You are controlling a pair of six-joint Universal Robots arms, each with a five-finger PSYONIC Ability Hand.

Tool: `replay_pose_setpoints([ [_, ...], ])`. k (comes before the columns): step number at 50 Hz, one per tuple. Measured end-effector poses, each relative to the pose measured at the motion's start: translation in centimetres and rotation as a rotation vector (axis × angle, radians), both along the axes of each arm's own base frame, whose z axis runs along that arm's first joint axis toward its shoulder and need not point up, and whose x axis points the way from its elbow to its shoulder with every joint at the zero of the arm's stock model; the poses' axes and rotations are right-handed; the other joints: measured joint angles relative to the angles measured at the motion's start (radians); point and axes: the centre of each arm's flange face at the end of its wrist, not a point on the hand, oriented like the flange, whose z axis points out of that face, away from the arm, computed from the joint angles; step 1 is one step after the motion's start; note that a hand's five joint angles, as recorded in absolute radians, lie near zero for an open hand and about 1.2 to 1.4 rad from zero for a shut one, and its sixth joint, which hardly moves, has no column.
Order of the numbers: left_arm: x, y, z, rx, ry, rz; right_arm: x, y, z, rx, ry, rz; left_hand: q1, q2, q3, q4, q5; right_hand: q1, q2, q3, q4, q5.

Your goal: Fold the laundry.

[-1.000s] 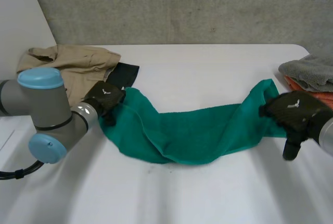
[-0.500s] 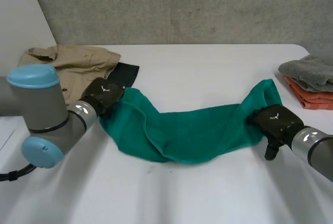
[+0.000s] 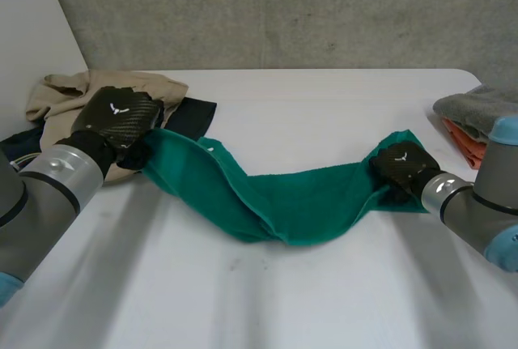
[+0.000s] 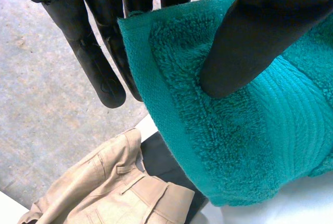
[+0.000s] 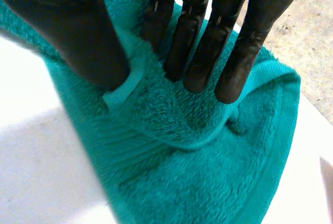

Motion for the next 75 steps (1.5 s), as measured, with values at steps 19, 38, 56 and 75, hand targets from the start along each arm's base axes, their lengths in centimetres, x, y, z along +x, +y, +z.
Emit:
replay_pose_setpoints([
  [19, 3.8, 2.9, 4.4, -0.074, 0.043, 0.105, -3.8, 3.3, 13.4, -0.043, 0.092, -0.09, 0.0, 0.001, 0.003, 0.0, 0.0, 0.017, 0.03, 0.045, 0.044, 0.056],
  [38, 1.9, -0.8, -5.6, 0.203, -0.22, 0.029, -6.4, 4.5, 7.4, 0.205, 0.448, 0.011, 0.0, 0.002, 0.005, 0.004, 0.0, 0.017, 0.03, 0.045, 0.044, 0.056],
  [56, -4.1, -13.3, 13.0, -0.831, 0.171, 0.14, -2.5, -7.4, 25.7, -0.886, -0.066, -0.296, 0.0, 0.003, 0.005, 0.004, 0.0, 0.017, 0.03, 0.045, 0.044, 0.057],
  [75, -1.6, -7.7, 1.8, -0.445, 0.189, 0.111, -1.5, -1.4, 15.3, -0.55, -0.028, -0.109, 0.0, 0.003, 0.006, 0.005, 0.0, 0.017, 0.03, 0.045, 0.045, 0.06],
])
